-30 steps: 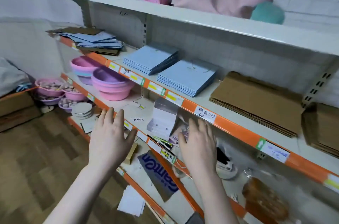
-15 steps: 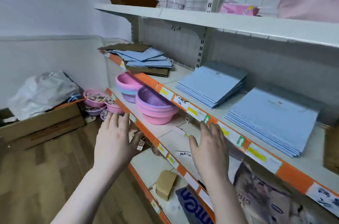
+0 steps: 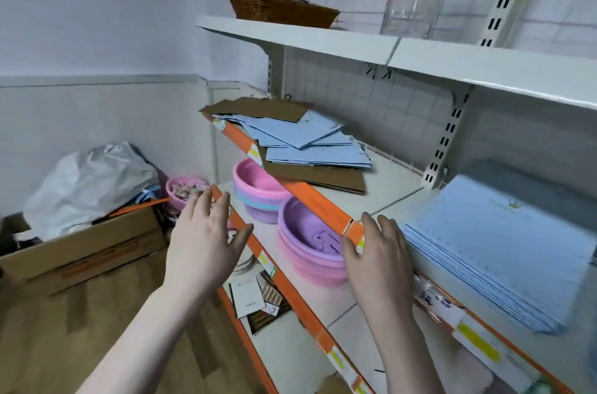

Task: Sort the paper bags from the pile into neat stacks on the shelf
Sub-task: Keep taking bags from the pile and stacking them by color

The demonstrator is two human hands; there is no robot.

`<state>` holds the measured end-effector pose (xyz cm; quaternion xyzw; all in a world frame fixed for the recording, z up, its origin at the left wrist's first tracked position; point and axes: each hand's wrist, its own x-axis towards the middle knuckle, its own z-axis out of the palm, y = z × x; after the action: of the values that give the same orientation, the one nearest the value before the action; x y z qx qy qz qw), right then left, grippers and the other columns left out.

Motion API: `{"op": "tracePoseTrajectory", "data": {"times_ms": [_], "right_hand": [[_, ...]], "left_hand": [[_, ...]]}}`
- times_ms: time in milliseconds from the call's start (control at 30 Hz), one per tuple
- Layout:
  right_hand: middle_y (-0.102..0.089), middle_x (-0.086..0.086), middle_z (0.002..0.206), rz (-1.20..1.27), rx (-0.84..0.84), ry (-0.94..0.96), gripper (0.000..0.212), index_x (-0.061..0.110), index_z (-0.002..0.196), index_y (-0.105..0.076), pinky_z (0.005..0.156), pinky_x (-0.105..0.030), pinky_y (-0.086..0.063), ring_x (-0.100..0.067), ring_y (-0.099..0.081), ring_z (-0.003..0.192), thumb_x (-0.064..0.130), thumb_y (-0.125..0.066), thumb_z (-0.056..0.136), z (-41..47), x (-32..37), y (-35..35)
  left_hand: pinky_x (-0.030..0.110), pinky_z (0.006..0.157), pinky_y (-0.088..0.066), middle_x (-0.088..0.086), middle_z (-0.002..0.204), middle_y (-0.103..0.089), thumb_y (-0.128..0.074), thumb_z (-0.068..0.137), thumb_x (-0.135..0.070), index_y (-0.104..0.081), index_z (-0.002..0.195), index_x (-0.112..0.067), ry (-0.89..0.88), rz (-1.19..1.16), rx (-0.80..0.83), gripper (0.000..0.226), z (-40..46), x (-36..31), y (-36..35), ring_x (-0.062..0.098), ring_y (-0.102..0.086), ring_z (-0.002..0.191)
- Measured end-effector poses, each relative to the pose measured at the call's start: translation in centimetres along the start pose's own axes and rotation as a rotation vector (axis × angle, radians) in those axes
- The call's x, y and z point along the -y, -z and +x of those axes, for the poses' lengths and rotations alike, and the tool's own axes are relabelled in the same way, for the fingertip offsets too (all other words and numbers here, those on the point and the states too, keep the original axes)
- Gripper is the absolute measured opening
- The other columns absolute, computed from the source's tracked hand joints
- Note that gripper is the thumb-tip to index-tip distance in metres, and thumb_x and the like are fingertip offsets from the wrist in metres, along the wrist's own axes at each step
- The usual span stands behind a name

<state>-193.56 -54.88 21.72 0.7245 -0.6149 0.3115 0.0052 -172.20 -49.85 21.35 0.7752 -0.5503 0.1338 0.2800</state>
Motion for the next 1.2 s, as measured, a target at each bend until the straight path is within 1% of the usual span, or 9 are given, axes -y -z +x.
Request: {"op": "tracePoseTrajectory", "data": {"times_ms": [67, 200, 333, 433, 600, 700, 800, 933, 1200], "right_hand": [[-0.051, -0.019, 0.131, -0.031, 0.014, -0.020, 0.049, 0.006, 0.131, -0.053, 0.103, -0.042, -0.035, -0.034, -0.044, 0.124, 0.027, -0.061, 0.087, 2.0, 2.0, -2.2], [-0.060, -0.023, 0.114, -0.032, -0.069, -0.065, 0.048, 0.001, 0.120, -0.061, 0.094, -0.045, -0.044, -0.039, -0.055, 0.110, 0.019, -0.071, 0.077, 6.6, 6.6, -7.2], [-0.056, -0.022, 0.125, -0.050, -0.071, -0.118, 0.051, 0.003, 0.125, -0.058, 0.099, -0.045, -0.040, -0.039, -0.049, 0.118, 0.023, -0.070, 0.079, 11.4, 12.0, -10.4], [-0.059, -0.025, 0.119, -0.074, -0.083, -0.144, 0.048, 0.002, 0.120, -0.061, 0.093, -0.048, -0.044, -0.041, -0.054, 0.113, 0.021, -0.073, 0.077, 14.3, 14.4, -12.6], [-0.044, -0.018, 0.140, -0.147, -0.011, -0.167, 0.053, 0.008, 0.137, -0.045, 0.108, -0.040, -0.030, -0.032, -0.039, 0.131, 0.031, -0.056, 0.091, 19.0, 16.3, -15.4], [-0.031, -0.008, 0.150, -0.178, 0.016, -0.163, 0.055, 0.015, 0.146, -0.029, 0.114, -0.032, -0.019, -0.022, -0.024, 0.139, 0.039, -0.040, 0.098, 22.6, 16.6, -16.9], [-0.037, -0.011, 0.145, -0.146, -0.011, -0.169, 0.053, 0.010, 0.143, -0.035, 0.112, -0.035, -0.023, -0.025, -0.029, 0.137, 0.035, -0.043, 0.096, 26.7, 16.7, -19.0], [-0.046, -0.018, 0.137, -0.127, -0.043, -0.193, 0.051, 0.004, 0.137, -0.044, 0.108, -0.041, -0.030, -0.032, -0.039, 0.131, 0.029, -0.053, 0.093, 31.9, 17.0, -21.4], [-0.047, -0.009, 0.129, -0.213, 0.079, -0.170, 0.047, 0.013, 0.135, -0.041, 0.108, -0.035, -0.031, -0.025, -0.040, 0.125, 0.040, -0.044, 0.096, 38.4, 18.8, -24.4]], "left_hand": [[0.055, 0.098, -0.040, 0.032, 0.124, -0.054, -0.072, 0.080, -0.032, -0.059, 0.121, 0.005, -0.021, -0.002, 0.007, 0.057, 3.1, 2.3, -1.4, 0.048, -0.049, 0.118], [0.059, 0.092, -0.044, 0.034, 0.116, -0.057, -0.062, 0.080, -0.037, -0.061, 0.114, 0.007, -0.046, -0.020, 0.046, 0.056, 9.6, 7.3, -4.1, 0.051, -0.053, 0.110], [0.053, 0.102, -0.037, 0.030, 0.133, -0.048, -0.065, 0.085, -0.037, -0.053, 0.128, 0.001, -0.067, -0.049, 0.071, 0.059, 17.1, 11.5, -5.3, 0.046, -0.041, 0.128], [0.054, 0.102, -0.036, 0.031, 0.132, -0.048, -0.069, 0.081, -0.034, -0.054, 0.127, 0.003, -0.098, -0.065, 0.062, 0.060, 22.0, 13.5, -6.7, 0.047, -0.041, 0.127], [0.042, 0.113, -0.019, 0.022, 0.148, -0.032, -0.056, 0.089, -0.042, -0.038, 0.142, -0.007, -0.109, -0.155, 0.127, 0.066, 28.2, 14.7, -10.0, 0.035, -0.023, 0.140], [0.046, 0.112, -0.023, 0.027, 0.141, -0.040, -0.058, 0.089, -0.041, -0.046, 0.136, -0.003, -0.137, -0.181, 0.136, 0.062, 32.4, 15.5, -13.0, 0.040, -0.030, 0.135], [0.051, 0.104, -0.035, 0.033, 0.127, -0.051, -0.056, 0.086, -0.047, -0.056, 0.124, 0.003, -0.165, -0.181, 0.120, 0.063, 36.7, 15.7, -16.1, 0.047, -0.043, 0.124], [0.044, 0.112, -0.022, 0.030, 0.138, -0.041, -0.063, 0.086, -0.036, -0.049, 0.133, 0.000, -0.152, -0.190, 0.154, 0.061, 41.9, 15.2, -18.8, 0.041, -0.031, 0.135], [0.040, 0.114, -0.015, 0.020, 0.150, -0.028, -0.041, 0.093, -0.051, -0.034, 0.144, -0.011, -0.139, -0.154, 0.298, 0.065, 51.0, 14.9, -23.9, 0.034, -0.017, 0.142]]}}
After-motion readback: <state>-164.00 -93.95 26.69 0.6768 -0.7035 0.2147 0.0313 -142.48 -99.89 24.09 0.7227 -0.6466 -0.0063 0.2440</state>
